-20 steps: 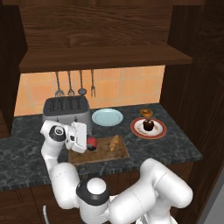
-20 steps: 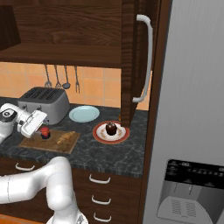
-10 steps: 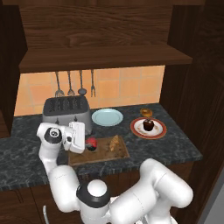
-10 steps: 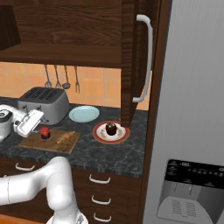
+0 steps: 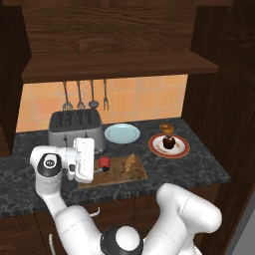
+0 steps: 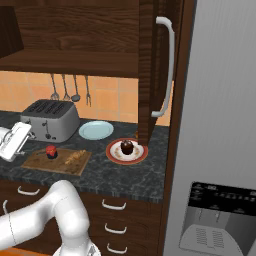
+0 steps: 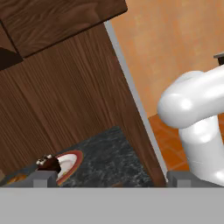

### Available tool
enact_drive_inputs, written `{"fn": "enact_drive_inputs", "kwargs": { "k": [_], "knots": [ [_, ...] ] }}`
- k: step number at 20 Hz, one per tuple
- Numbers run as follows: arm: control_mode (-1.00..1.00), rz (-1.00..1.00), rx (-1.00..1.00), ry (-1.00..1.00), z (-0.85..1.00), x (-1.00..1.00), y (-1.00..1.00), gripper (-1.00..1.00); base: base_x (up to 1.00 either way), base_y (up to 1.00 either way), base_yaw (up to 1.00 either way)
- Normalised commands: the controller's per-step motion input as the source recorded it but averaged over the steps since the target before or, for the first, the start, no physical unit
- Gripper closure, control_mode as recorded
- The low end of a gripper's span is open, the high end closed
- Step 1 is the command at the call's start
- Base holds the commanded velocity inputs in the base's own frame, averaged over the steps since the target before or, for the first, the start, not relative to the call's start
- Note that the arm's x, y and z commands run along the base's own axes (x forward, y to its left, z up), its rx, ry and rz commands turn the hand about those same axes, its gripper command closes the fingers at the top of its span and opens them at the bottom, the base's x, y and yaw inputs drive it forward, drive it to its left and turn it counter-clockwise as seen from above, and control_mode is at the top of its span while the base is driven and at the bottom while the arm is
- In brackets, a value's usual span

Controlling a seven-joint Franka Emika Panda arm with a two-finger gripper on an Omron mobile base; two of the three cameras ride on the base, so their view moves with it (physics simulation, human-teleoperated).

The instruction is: From the different types of pastries on the counter, select a croissant and place it on the cutting board. Then retrieve a jar of jam from the cabinet and place it alongside the croissant on the cutting board.

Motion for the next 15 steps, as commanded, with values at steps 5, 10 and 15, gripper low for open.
{"fn": "enact_drive_inputs", "kwargs": {
  "k": [5,10,15],
  "knots": [
    [-1.0,0.0,-0.11,-0.24,0.41,-1.0,-0.02,-1.0,0.0,0.0,0.0],
    [-1.0,0.0,-0.11,-0.22,0.28,-1.0,0.0,-1.0,0.0,0.0,0.0],
    [-1.0,0.01,-0.08,-0.14,0.04,-1.0,0.0,-1.0,0.0,0.0,0.0]
  ]
}}
